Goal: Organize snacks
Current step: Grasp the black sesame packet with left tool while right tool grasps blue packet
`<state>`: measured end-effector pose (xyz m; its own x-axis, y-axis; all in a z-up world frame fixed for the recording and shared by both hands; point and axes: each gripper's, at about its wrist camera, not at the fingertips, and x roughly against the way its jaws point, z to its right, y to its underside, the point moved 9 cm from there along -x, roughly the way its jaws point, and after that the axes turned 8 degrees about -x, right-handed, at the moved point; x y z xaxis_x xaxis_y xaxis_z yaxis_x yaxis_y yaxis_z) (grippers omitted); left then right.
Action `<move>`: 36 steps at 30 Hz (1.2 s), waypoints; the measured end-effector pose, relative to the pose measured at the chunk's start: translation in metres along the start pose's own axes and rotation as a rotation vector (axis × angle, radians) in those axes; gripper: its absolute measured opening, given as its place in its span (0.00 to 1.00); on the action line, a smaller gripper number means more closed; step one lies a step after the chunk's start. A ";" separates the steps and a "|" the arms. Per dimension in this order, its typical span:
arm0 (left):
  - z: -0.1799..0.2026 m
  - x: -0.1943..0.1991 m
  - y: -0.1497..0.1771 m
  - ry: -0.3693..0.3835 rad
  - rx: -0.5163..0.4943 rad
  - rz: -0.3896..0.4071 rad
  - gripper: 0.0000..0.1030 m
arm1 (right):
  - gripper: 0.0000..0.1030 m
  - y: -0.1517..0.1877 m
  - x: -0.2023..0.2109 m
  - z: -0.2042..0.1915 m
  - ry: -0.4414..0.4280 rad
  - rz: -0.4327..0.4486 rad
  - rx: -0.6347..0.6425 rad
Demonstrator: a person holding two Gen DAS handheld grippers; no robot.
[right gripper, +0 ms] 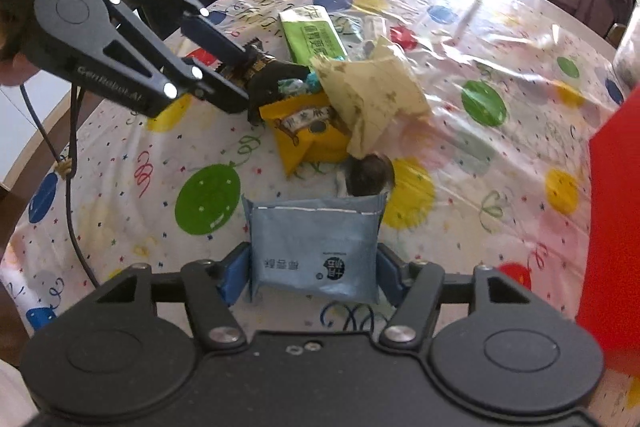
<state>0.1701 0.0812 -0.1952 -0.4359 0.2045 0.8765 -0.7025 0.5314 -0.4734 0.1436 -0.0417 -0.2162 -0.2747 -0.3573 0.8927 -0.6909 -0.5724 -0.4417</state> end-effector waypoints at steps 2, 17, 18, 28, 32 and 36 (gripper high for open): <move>-0.001 0.003 0.000 -0.015 0.030 0.012 0.37 | 0.62 0.004 0.003 0.004 -0.001 -0.003 -0.016; 0.007 0.010 -0.021 -0.007 -0.306 -0.039 0.69 | 0.62 0.005 0.036 -0.003 -0.124 0.031 -0.149; 0.008 0.006 -0.019 -0.002 -0.344 -0.057 0.69 | 0.62 0.004 0.036 -0.006 -0.130 0.032 -0.150; 0.007 -0.024 -0.013 -0.007 -0.583 -0.141 0.69 | 0.62 -0.003 0.026 -0.022 -0.155 0.006 -0.132; 0.014 -0.030 -0.009 0.041 -0.583 -0.156 0.54 | 0.62 -0.003 0.023 -0.017 -0.159 -0.003 -0.154; 0.014 -0.030 -0.009 0.054 -0.512 -0.136 0.42 | 0.62 -0.004 0.023 -0.010 -0.159 -0.002 -0.175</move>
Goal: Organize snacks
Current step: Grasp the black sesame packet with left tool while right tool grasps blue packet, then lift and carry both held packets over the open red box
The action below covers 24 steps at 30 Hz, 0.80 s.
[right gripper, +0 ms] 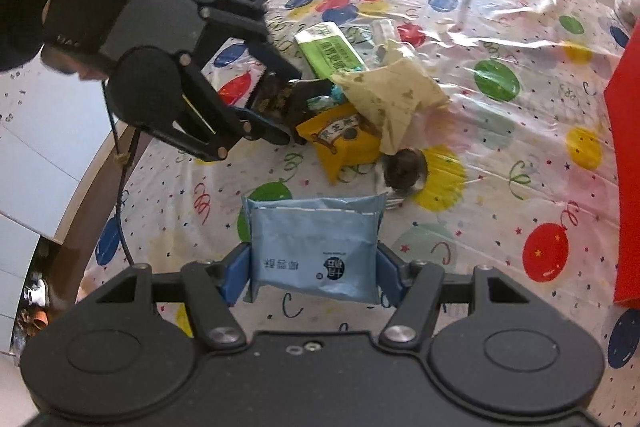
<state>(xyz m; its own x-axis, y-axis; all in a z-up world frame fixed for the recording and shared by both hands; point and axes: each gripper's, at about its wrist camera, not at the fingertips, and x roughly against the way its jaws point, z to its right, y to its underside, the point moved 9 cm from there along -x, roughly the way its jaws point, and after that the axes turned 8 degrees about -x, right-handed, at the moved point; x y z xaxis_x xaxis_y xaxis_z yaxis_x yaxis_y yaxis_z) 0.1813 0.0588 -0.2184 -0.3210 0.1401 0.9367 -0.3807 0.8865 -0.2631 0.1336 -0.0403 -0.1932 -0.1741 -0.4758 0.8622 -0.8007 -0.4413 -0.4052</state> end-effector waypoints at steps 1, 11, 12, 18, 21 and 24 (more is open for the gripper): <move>-0.001 0.000 0.000 0.005 0.032 0.004 0.40 | 0.62 0.000 0.000 0.001 0.002 0.002 -0.002; 0.011 0.012 0.009 -0.003 0.291 0.040 0.32 | 0.62 -0.002 0.012 0.011 0.021 0.028 -0.024; 0.013 0.013 0.010 -0.006 0.316 0.046 0.32 | 0.62 -0.002 0.014 0.012 0.025 0.034 -0.028; 0.029 0.028 0.016 -0.005 0.443 0.081 0.32 | 0.62 -0.001 0.028 0.019 0.043 0.056 -0.043; 0.035 0.039 0.015 -0.010 0.490 0.108 0.31 | 0.62 -0.001 0.038 0.022 0.054 0.074 -0.051; 0.038 0.049 0.013 -0.008 0.543 0.129 0.27 | 0.62 0.000 0.050 0.026 0.062 0.094 -0.062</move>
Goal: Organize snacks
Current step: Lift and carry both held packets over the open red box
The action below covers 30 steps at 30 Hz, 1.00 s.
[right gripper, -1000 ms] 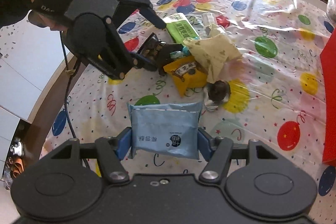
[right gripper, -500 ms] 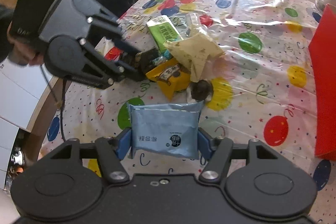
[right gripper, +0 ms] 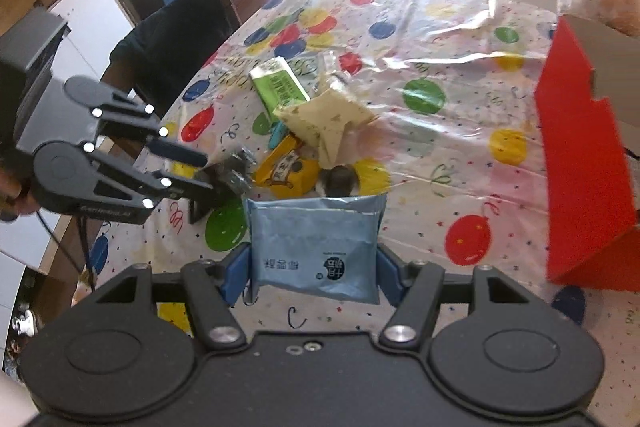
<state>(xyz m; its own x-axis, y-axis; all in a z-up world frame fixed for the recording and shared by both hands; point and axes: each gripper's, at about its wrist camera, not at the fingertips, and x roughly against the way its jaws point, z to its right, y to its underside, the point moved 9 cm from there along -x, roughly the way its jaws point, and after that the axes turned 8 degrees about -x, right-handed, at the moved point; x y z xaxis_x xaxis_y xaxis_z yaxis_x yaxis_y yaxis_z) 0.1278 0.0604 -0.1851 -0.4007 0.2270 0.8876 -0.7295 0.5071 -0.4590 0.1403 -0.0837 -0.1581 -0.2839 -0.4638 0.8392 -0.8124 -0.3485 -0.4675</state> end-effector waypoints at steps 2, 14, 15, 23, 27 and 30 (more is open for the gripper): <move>0.002 0.008 -0.004 0.004 0.041 0.023 0.27 | 0.62 -0.002 0.009 0.003 0.006 0.016 -0.006; 0.009 0.002 -0.009 0.003 -0.030 -0.024 0.34 | 0.62 -0.007 0.033 0.023 -0.006 0.041 -0.009; 0.009 -0.001 -0.007 0.008 -0.032 -0.035 0.49 | 0.62 -0.006 0.032 0.022 -0.013 0.038 -0.008; 0.007 -0.029 0.001 -0.041 -0.106 -0.094 0.59 | 0.62 0.006 0.027 0.018 -0.030 0.013 -0.009; 0.003 -0.037 0.004 -0.041 -0.104 -0.107 0.37 | 0.62 0.008 0.027 0.020 -0.029 0.011 -0.021; 0.003 -0.036 0.004 -0.024 -0.081 -0.099 0.32 | 0.62 0.009 0.027 0.023 -0.024 0.012 -0.027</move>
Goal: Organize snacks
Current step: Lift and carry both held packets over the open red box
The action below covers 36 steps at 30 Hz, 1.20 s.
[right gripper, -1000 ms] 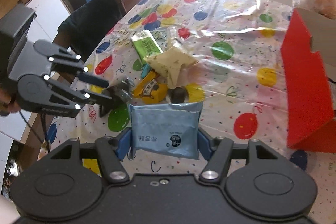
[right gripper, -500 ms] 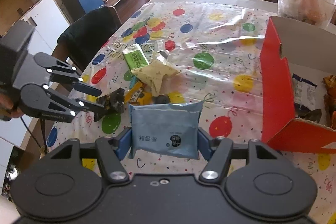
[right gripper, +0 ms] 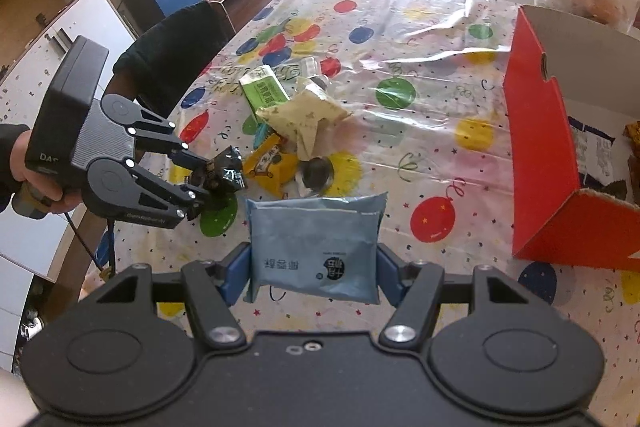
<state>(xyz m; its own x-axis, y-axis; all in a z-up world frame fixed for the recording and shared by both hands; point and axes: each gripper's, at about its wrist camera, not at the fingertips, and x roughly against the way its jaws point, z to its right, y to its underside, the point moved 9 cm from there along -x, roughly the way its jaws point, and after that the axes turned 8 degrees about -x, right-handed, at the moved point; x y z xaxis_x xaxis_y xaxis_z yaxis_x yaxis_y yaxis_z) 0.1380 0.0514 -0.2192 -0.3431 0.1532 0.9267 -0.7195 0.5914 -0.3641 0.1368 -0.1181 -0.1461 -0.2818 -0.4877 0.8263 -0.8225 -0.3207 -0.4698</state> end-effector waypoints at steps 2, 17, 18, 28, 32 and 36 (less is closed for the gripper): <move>0.000 0.001 0.000 0.002 0.015 0.006 0.31 | 0.62 0.000 0.001 0.002 0.002 0.001 -0.007; 0.022 0.056 -0.041 -0.004 0.211 0.154 0.30 | 0.62 -0.020 0.035 0.034 0.038 0.080 -0.024; 0.026 0.060 -0.048 -0.007 0.215 0.169 0.30 | 0.62 -0.023 0.041 0.039 0.045 0.092 -0.024; 0.055 0.096 -0.134 -0.014 0.240 0.288 0.30 | 0.62 -0.050 0.091 0.097 0.130 0.186 -0.037; 0.068 0.099 -0.169 -0.017 0.247 0.313 0.30 | 0.62 -0.059 0.109 0.127 0.171 0.213 -0.045; 0.080 0.096 -0.201 -0.006 0.259 0.318 0.30 | 0.62 -0.066 0.121 0.158 0.208 0.232 -0.058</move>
<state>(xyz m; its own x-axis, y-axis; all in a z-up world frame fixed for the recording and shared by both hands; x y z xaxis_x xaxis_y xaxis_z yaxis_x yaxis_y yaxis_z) 0.2014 -0.1155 -0.0649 -0.5758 0.2909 0.7641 -0.7052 0.2962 -0.6442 0.2350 -0.2842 -0.0639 -0.5551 -0.3640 0.7479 -0.7497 -0.1705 -0.6394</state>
